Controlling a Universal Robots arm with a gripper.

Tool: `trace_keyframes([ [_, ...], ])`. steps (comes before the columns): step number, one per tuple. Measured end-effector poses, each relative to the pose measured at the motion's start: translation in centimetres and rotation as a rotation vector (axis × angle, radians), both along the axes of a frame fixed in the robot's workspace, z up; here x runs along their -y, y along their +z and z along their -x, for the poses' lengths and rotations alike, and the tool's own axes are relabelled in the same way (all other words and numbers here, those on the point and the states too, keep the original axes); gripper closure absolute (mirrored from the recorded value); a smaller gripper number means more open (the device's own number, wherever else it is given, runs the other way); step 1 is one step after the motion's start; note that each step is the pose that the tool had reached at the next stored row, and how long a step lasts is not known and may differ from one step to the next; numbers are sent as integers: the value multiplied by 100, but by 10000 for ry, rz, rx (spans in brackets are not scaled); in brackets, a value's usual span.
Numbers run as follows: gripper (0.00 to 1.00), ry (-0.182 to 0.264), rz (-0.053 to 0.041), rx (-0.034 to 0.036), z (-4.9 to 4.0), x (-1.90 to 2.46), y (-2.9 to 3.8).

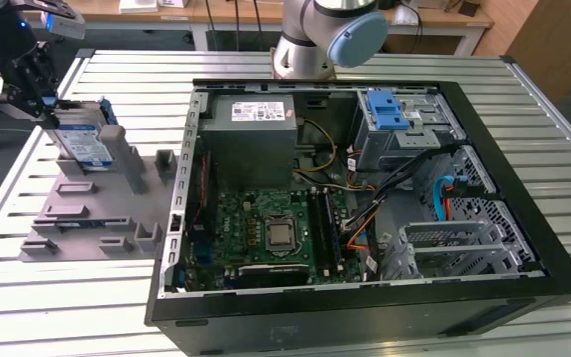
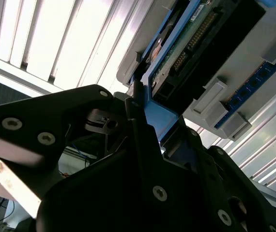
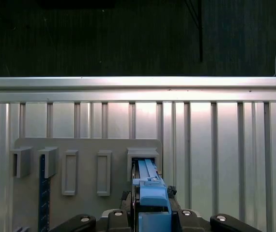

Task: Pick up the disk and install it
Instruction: 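Pick up the disk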

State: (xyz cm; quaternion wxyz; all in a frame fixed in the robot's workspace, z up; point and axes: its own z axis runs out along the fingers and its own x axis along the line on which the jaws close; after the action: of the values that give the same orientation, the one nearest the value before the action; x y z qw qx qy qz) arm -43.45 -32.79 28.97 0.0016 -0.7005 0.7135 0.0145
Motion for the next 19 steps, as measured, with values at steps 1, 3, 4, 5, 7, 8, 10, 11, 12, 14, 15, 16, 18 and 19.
trace_keyframes([
  [1, 63, 0, 0, 0, 0, 0, 0],
  [3, 62, 0, 0, 3, 0, 0, -1],
  [4, 56, 0, 1, 2, 0, 0, -1],
  [5, 56, 1, 2, 1, 0, 0, -1],
  [7, 56, 0, 3, 1, -1, -2, -1],
  [8, 56, 0, 4, 0, -1, -2, -1],
  [10, 56, 0, 5, 0, -1, -2, -1],
  [11, 56, -6, 5, 1, -3, -3, -1],
  [12, 56, -24, 7, 1, -6, -3, -1],
  [14, 56, -93, 13, 0, -17, -3, -1],
  [15, 56, -107, 14, 1, -18, -3, -1],
  [16, 56, -108, 14, 1, -18, -2, -1],
  [18, 56, -112, 14, 1, -18, -2, -1],
  [19, 56, -113, 14, 0, -18, -2, -1],
])
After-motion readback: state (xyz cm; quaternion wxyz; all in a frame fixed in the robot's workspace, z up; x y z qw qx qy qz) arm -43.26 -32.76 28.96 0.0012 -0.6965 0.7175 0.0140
